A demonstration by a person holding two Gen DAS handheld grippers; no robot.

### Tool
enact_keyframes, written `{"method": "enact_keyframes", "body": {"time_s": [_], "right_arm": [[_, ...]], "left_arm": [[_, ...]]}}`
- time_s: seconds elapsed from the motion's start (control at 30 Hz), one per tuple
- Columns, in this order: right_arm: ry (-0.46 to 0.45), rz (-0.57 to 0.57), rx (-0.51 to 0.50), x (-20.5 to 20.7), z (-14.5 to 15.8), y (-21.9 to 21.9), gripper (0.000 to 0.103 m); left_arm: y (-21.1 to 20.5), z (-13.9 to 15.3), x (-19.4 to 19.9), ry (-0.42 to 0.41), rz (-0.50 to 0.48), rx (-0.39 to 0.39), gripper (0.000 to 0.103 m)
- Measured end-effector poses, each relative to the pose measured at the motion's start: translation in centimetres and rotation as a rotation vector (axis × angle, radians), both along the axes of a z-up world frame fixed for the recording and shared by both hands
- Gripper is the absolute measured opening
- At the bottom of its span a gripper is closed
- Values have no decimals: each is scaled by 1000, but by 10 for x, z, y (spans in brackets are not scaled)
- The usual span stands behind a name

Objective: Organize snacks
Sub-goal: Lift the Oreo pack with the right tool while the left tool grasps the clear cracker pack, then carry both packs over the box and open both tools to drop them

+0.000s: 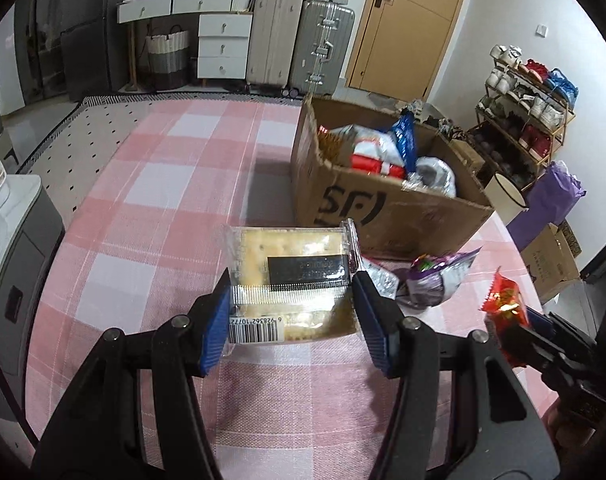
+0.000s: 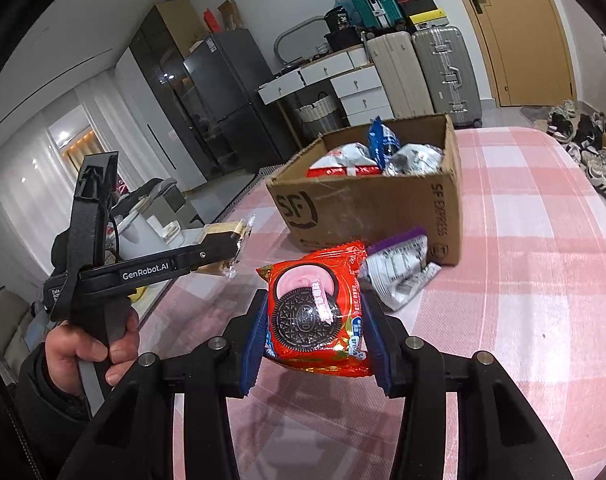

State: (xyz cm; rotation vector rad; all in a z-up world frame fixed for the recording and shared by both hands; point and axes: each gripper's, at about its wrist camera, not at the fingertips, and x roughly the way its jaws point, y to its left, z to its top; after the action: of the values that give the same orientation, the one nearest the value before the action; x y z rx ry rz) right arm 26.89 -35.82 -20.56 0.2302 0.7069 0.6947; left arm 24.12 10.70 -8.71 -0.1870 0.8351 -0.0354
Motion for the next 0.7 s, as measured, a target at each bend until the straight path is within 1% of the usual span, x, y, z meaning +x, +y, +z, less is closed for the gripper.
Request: {"method": "enact_keyframes", "body": {"time_s": [0.13,0.2,0.4,0.6,0.7], "right_arm": [[-25,3,7,3,14,0,45],[-41,6,15,5,23,0,45],[-89,6,25,15,53,0,45],[-128,-9,-33,32,81,3,45],[-152,-10,-36,42,95,2,45]], "left_arm": [[-2,17,-3,-30,-17,-2,55],[-4,26,-2,-47,-25,7,55],[-10,54,3,-96,-41,1,55],[-24,85,13,-144,-79,33,55],[-32,98,20,-159,-97,51,55]]}}
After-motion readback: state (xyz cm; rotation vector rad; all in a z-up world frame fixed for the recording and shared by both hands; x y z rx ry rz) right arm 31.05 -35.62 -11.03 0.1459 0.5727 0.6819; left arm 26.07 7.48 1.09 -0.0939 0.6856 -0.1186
